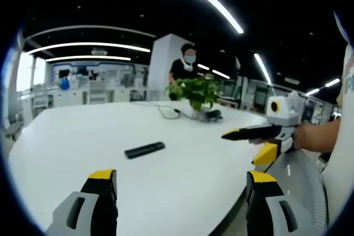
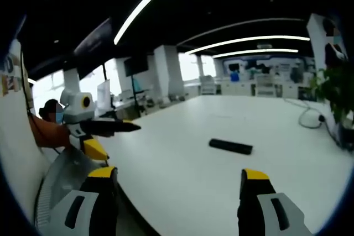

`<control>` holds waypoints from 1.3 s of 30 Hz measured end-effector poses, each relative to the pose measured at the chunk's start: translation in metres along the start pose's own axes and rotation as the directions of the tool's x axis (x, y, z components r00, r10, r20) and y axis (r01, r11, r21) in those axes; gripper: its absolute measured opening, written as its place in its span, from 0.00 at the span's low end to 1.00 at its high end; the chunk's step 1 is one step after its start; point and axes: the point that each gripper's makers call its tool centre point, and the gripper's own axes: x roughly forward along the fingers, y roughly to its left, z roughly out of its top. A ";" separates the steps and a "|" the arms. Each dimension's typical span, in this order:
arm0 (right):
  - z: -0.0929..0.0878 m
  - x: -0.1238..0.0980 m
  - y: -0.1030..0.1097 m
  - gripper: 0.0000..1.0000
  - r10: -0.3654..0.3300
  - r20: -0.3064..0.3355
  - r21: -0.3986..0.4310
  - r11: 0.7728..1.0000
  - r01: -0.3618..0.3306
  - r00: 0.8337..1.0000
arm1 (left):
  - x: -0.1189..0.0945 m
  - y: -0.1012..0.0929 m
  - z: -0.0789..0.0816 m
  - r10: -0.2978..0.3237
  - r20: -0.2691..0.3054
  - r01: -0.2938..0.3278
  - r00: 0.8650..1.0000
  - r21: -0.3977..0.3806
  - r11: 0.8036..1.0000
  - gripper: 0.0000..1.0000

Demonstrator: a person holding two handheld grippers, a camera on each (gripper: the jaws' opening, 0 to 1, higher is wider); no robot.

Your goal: Press the specified remote control buttons in sequence, fully releasing each button before pressing the next.

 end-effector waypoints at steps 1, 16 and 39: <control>0.000 0.000 0.000 0.90 -0.002 0.001 0.001 1.000 0.002 1.000 | 0.000 0.000 0.000 0.000 0.000 0.000 1.000 0.000 1.000 1.00; 0.002 0.000 -0.001 0.90 0.001 0.004 0.004 1.000 -0.001 1.000 | 0.001 0.003 0.002 0.009 0.005 -0.009 1.000 -0.002 1.000 1.00; 0.005 0.002 0.000 0.90 0.016 0.006 0.013 1.000 -0.017 1.000 | 0.002 0.007 0.003 -0.004 -0.001 0.004 1.000 -0.050 0.999 1.00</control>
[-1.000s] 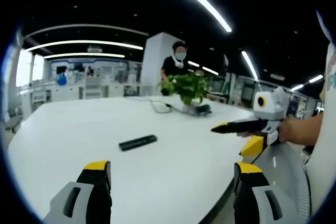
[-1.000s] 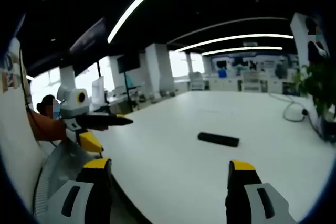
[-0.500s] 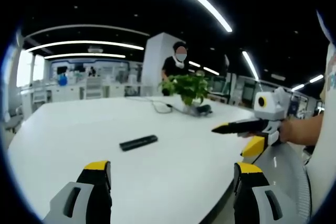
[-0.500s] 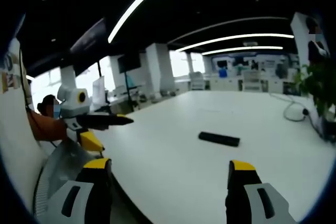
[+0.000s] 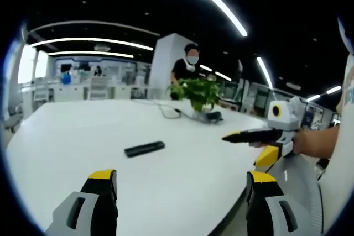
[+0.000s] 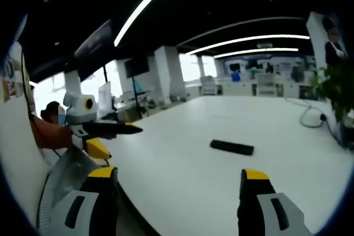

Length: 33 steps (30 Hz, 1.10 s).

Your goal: Press the specified remote control buttons in sequence, fully releasing each button before pressing the next.

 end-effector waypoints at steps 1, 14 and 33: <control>0.000 0.000 0.000 0.90 0.002 0.000 0.002 1.000 -0.002 1.000 | 0.000 0.000 0.000 0.000 -0.001 0.000 1.000 -0.001 1.000 1.00; 0.006 0.002 0.002 0.89 0.022 0.008 0.028 0.999 -0.022 1.000 | 0.002 0.005 0.010 -0.008 0.007 0.008 1.000 -0.011 1.000 0.99; 0.058 0.010 -0.029 0.90 0.007 0.039 -0.088 0.996 -0.004 0.999 | 0.015 0.030 0.046 -0.040 0.014 0.039 0.999 0.074 0.997 0.99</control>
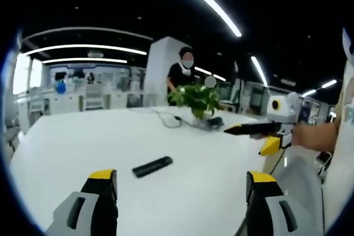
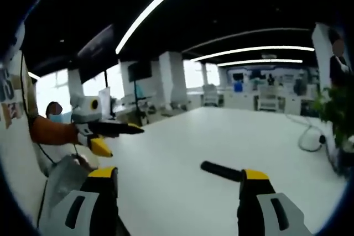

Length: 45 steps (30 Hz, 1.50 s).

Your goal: Press the specified remote control buttons in sequence, fully releasing each button before pressing the next.

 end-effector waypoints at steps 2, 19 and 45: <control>0.003 0.001 -0.005 0.90 0.001 -0.007 -0.024 1.000 -0.001 1.000 | 0.002 0.002 0.003 -0.008 -0.002 0.008 1.000 0.011 1.000 0.99; 0.014 0.015 -0.015 0.89 0.035 -0.083 -0.122 0.992 -0.045 0.996 | 0.014 0.023 0.025 -0.064 -0.024 0.065 0.998 0.065 0.996 0.99; 0.034 0.036 -0.044 0.89 0.086 -0.165 -0.217 0.969 -0.121 0.983 | 0.041 0.041 0.036 -0.129 -0.096 0.141 0.987 0.131 0.981 0.99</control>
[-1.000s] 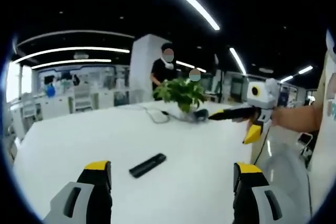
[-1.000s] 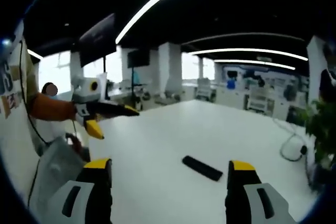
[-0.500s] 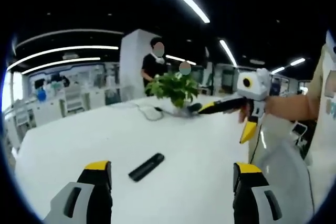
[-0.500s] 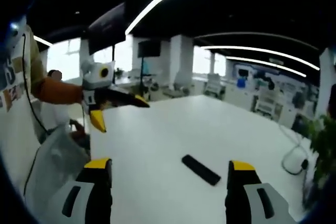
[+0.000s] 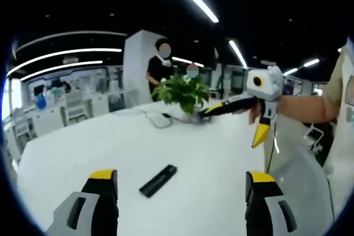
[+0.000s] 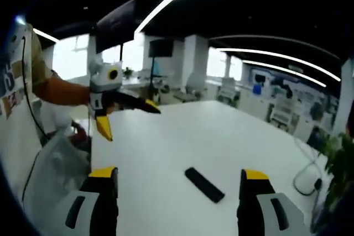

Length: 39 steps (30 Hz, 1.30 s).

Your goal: Press the specified remote control buttons in sequence, fully releasing each button before pressing the next.

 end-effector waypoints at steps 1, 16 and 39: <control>0.000 0.000 -0.001 0.89 0.000 0.000 -0.002 1.000 0.000 1.000 | 0.001 0.001 0.000 0.000 -0.002 0.000 1.000 0.003 1.000 0.99; -0.004 0.009 -0.026 0.89 0.000 -0.015 -0.011 1.000 0.000 1.000 | 0.023 0.011 0.007 -0.019 -0.012 0.019 1.000 0.021 1.000 0.98; -0.009 0.040 -0.056 0.89 0.011 -0.046 -0.028 1.000 -0.012 0.999 | 0.055 0.039 -0.002 -0.027 -0.047 0.029 0.999 0.034 0.999 0.98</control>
